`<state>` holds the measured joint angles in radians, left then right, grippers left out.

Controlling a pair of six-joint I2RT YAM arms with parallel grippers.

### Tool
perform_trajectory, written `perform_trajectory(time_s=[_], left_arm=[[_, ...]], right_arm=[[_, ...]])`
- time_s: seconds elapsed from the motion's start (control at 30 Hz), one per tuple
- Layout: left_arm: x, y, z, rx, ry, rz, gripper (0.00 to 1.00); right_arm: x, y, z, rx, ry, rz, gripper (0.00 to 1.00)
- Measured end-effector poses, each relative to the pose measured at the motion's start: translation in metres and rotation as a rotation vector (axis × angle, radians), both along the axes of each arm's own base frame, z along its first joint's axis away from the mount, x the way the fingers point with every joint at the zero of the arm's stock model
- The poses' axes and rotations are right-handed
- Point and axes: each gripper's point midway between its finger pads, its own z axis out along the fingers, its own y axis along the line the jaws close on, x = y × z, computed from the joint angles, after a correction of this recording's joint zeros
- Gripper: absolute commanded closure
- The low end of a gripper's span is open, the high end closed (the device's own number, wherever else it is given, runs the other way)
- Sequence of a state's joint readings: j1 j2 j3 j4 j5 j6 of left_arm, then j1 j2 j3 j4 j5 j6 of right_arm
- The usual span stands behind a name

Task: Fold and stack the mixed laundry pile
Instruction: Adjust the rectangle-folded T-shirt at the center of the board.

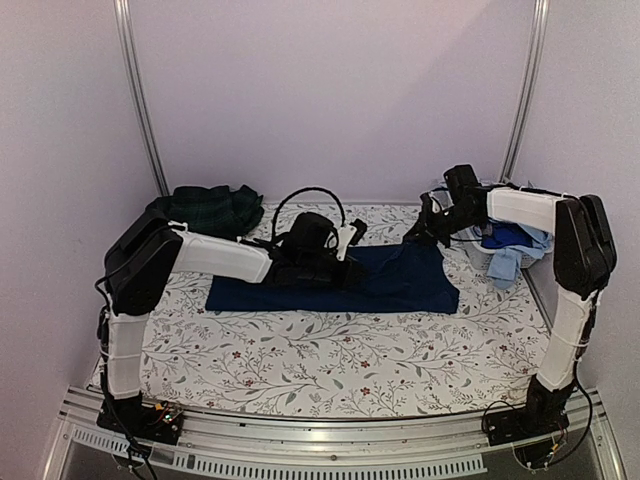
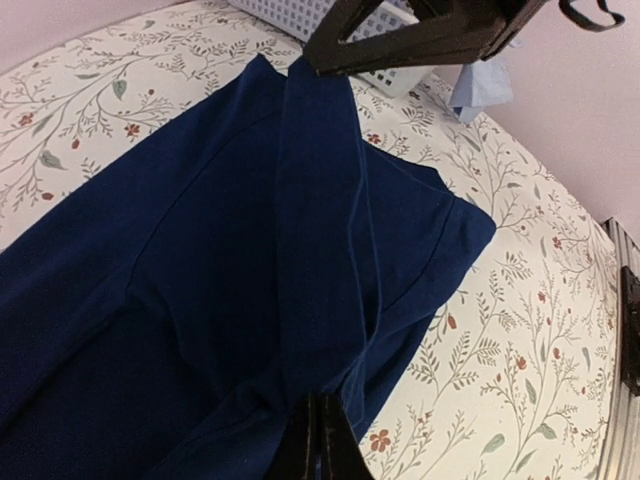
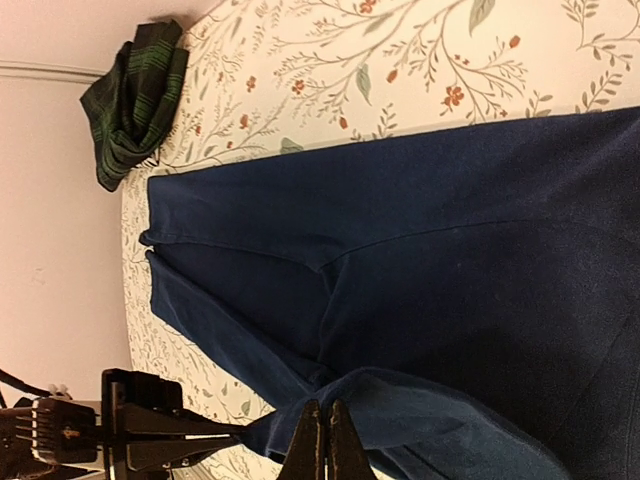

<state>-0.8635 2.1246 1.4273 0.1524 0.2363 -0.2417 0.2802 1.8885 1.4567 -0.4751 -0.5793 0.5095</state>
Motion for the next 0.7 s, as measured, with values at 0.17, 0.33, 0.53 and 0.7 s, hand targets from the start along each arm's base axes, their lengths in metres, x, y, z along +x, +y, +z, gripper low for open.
perform_trajectory(time_s=[0.17, 0.33, 0.53, 0.7], left_arm=[[0.009, 0.022, -0.02, 0.001, 0.071, 0.076, 1.0], [0.017, 0.041, -0.035, -0.01, 0.134, 0.149, 1.0], [0.033, 0.06, -0.033, -0.036, 0.157, 0.226, 1.0], [0.044, 0.068, -0.03, -0.045, 0.16, 0.262, 1.0]], right_arm=[[0.008, 0.003, -0.039, -0.037, 0.073, 0.019, 1.0], [0.022, 0.016, -0.037, -0.038, 0.044, 0.05, 1.0], [0.034, 0.034, -0.028, -0.032, -0.002, 0.084, 1.0], [0.049, 0.04, -0.025, -0.027, -0.028, 0.087, 1.0]])
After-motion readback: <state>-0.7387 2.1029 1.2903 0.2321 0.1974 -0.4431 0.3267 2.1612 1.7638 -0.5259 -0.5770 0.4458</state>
